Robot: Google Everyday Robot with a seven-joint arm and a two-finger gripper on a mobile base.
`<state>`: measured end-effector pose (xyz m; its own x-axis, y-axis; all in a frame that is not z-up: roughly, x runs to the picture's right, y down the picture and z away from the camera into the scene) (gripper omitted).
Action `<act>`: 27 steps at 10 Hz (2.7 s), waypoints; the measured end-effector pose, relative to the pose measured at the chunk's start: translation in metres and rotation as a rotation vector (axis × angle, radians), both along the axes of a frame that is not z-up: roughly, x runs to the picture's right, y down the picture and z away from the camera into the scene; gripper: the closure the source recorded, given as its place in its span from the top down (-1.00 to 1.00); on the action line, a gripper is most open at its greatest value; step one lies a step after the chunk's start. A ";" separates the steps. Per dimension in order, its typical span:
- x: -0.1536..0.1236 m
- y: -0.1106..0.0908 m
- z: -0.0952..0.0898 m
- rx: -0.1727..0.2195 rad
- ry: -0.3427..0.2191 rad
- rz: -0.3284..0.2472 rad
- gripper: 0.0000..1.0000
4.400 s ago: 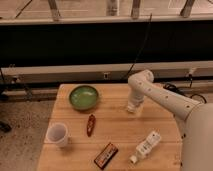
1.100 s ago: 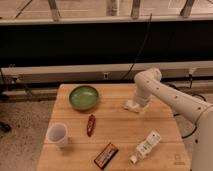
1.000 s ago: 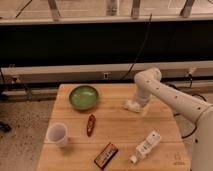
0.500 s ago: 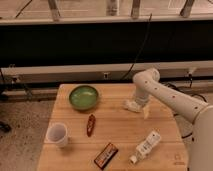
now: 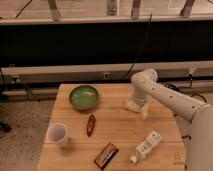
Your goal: Wipe the white sponge on the table
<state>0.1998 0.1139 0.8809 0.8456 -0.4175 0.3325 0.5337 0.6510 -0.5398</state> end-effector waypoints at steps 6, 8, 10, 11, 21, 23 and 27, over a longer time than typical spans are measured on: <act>-0.005 0.001 0.005 -0.001 0.004 0.005 0.60; -0.006 0.002 0.006 -0.003 0.006 0.008 0.60; -0.008 0.002 0.008 -0.005 0.008 0.007 0.60; -0.009 0.002 0.008 -0.005 0.008 0.007 0.60; -0.018 0.001 0.009 -0.009 0.012 0.013 -0.10; -0.018 0.001 0.008 -0.008 0.015 0.014 -0.38; -0.017 0.003 -0.014 -0.009 0.013 0.003 -0.99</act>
<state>0.1826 0.1172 0.8668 0.8514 -0.4116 0.3252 0.5243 0.6478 -0.5527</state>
